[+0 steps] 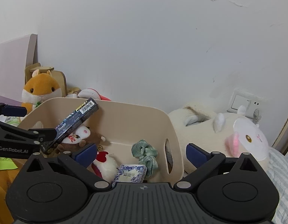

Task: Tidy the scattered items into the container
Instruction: 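Move both tools back toward the orange bottle and second tissue pack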

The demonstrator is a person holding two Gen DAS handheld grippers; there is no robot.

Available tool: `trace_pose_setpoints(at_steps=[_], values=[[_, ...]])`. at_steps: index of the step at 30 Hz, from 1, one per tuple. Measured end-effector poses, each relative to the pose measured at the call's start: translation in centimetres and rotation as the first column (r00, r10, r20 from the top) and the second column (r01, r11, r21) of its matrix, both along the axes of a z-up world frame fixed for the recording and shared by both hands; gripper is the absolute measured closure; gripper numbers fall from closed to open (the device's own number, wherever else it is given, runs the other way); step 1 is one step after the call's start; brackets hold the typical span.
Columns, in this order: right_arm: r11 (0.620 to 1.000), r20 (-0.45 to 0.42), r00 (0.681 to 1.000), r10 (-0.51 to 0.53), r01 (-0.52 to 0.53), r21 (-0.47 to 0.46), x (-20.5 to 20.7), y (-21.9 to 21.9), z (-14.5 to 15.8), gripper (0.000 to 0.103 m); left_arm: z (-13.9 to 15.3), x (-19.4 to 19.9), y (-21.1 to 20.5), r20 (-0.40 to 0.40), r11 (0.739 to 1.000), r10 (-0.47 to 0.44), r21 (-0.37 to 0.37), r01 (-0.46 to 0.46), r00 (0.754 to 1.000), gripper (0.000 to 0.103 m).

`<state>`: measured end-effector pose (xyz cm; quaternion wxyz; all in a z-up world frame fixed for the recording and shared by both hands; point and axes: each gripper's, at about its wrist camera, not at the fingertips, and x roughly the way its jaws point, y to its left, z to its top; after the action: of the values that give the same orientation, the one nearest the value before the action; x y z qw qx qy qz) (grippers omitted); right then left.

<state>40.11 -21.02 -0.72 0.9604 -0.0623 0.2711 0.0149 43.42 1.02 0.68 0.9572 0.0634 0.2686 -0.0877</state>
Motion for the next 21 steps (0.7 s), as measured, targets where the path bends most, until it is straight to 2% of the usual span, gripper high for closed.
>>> trace_pose_setpoints(at_steps=[9,16,21], values=[[1.0,0.025,1.0,0.0,0.0,0.016,-3.0,-0.6,1.5,0.0,1.6,-3.8,-0.9,0.036,1.0,-0.02,0.007,0.019,0.999,0.012],[1.0,0.054,0.998,0.011,-0.012,0.009,-6.6,-1.3,2.5,0.0,2.1,-7.0,-0.9,0.042,1.0,-0.001,-0.023,0.002,0.999,0.012],[1.0,0.071,0.997,0.015,-0.014,-0.009,-9.7,-2.2,2.7,0.0,1.6,-9.5,-1.3,0.062,0.999,-0.025,0.027,0.023,0.998,0.012]])
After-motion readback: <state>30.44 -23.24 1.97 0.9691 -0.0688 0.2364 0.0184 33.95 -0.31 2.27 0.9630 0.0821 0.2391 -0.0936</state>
